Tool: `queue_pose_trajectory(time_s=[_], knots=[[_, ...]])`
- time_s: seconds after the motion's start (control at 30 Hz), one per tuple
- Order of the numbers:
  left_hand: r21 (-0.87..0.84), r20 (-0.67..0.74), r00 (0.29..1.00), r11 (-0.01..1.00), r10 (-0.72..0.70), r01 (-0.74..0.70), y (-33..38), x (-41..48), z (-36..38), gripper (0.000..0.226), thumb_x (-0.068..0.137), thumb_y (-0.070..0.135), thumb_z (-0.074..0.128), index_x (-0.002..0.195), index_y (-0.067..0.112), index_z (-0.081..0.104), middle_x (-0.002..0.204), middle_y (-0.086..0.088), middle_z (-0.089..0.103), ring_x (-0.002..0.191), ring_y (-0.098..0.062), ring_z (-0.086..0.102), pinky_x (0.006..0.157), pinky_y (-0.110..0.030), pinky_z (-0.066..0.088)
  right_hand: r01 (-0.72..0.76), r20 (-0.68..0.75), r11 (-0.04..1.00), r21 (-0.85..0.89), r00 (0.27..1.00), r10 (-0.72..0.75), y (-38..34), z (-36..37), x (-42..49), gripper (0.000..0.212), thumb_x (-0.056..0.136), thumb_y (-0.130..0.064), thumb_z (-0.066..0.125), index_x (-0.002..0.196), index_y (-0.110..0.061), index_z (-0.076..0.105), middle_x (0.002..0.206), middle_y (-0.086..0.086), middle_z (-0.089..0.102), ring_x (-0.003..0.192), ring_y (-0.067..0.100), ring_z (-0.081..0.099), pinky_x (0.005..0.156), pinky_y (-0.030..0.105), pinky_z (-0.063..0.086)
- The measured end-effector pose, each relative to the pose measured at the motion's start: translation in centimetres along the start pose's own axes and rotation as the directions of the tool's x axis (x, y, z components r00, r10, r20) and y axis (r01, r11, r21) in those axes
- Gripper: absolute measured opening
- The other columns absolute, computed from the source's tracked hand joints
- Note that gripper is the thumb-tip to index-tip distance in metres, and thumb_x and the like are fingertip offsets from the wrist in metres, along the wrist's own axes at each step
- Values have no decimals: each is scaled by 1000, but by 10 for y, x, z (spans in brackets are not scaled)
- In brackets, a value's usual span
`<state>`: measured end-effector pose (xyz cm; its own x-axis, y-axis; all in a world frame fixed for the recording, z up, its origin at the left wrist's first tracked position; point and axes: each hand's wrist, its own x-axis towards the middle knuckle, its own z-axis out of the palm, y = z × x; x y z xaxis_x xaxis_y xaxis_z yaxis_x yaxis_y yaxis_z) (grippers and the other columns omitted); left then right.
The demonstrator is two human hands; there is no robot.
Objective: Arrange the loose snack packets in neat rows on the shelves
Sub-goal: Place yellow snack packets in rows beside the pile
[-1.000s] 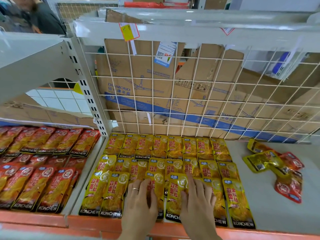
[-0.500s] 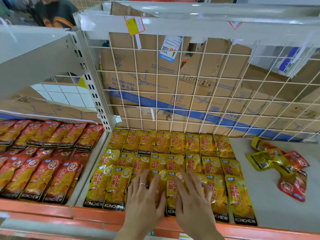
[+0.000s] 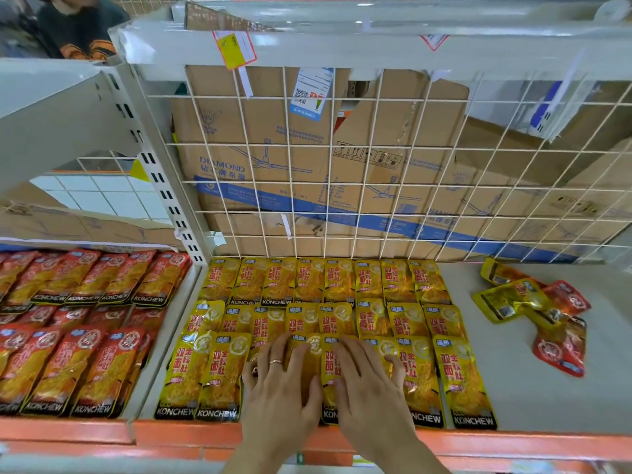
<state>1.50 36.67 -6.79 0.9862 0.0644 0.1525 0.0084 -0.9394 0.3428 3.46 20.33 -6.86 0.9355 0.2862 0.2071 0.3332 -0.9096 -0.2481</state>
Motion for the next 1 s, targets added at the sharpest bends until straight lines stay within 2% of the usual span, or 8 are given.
queue_pose_trajectory(time_s=[0.1, 0.17, 0.23, 0.37, 0.57, 0.7, 0.9, 1.0], knots=[[28, 14, 1000, 1000, 6, -7, 1, 9, -5, 56, 86, 51, 45, 140, 36, 50, 148, -1, 47, 139, -28, 40, 107, -50, 23, -6, -22, 1000, 7, 1000, 7, 2, -4, 10, 48, 96, -37, 41, 140, -23, 53, 145, -10, 48, 136, 11, 44, 107, 49, 25], [62, 43, 998, 997, 36, -38, -3, 16, -3, 58, 88, 51, 44, 144, 36, 44, 149, 0, 48, 141, -26, 38, 110, -52, 20, 25, -21, 998, -50, 999, -26, 5, -4, 17, 48, 100, -38, 35, 142, -23, 53, 148, -10, 49, 140, 10, 41, 112, 51, 20], [69, 72, 996, 996, 55, -60, -5, 23, 0, 59, 87, 50, 45, 144, 35, 45, 146, 1, 52, 138, -25, 42, 110, -54, 22, 29, -20, 997, -71, 999, -30, 6, -3, 21, 50, 102, -39, 27, 140, -23, 55, 146, -10, 52, 140, 9, 42, 113, 56, 17], [86, 83, 996, 995, 44, -51, -7, 27, 7, 57, 86, 49, 43, 140, 34, 52, 145, 3, 53, 136, -23, 43, 110, -54, 21, 16, -31, 996, -89, 999, -19, 4, -1, 21, 48, 99, -38, 34, 133, -20, 62, 138, -9, 58, 135, 10, 48, 114, 57, 16], [65, 47, 997, 996, 56, -59, -6, 25, 5, 50, 93, 47, 37, 142, 37, 47, 149, 5, 48, 139, -22, 38, 113, -53, 16, 9, -34, 989, -146, 999, -14, 3, 1, 17, 49, 97, -37, 35, 131, -16, 63, 134, -5, 61, 130, 17, 52, 111, 57, 22], [104, 36, 997, 992, 74, -77, -4, 24, 4, 50, 94, 44, 39, 141, 34, 49, 148, 3, 49, 138, -23, 38, 111, -53, 16, -4, -35, 987, -158, 999, -1, 4, 1, 16, 49, 97, -38, 35, 130, -16, 64, 133, -4, 62, 129, 19, 52, 110, 56, 24], [120, 32, 996, 989, 87, -90, -4, 24, 4, 49, 95, 41, 38, 141, 31, 53, 145, 1, 53, 136, -24, 41, 111, -53, 17, -4, -53, 990, -138, 999, -3, 3, 0, 16, 49, 96, -38, 36, 131, -15, 63, 135, -4, 60, 129, 20, 50, 109, 54, 23], [121, 43, 995, 988, 93, -98, -4, 23, 6, 49, 98, 40, 33, 144, 31, 49, 147, 0, 50, 137, -25, 40, 115, -55, 17, 5, -25, 993, -118, 1000, -8, 2, 0, 16, 51, 98, -40, 34, 140, -18, 54, 143, -5, 54, 136, 20, 45, 109, 55, 23]])
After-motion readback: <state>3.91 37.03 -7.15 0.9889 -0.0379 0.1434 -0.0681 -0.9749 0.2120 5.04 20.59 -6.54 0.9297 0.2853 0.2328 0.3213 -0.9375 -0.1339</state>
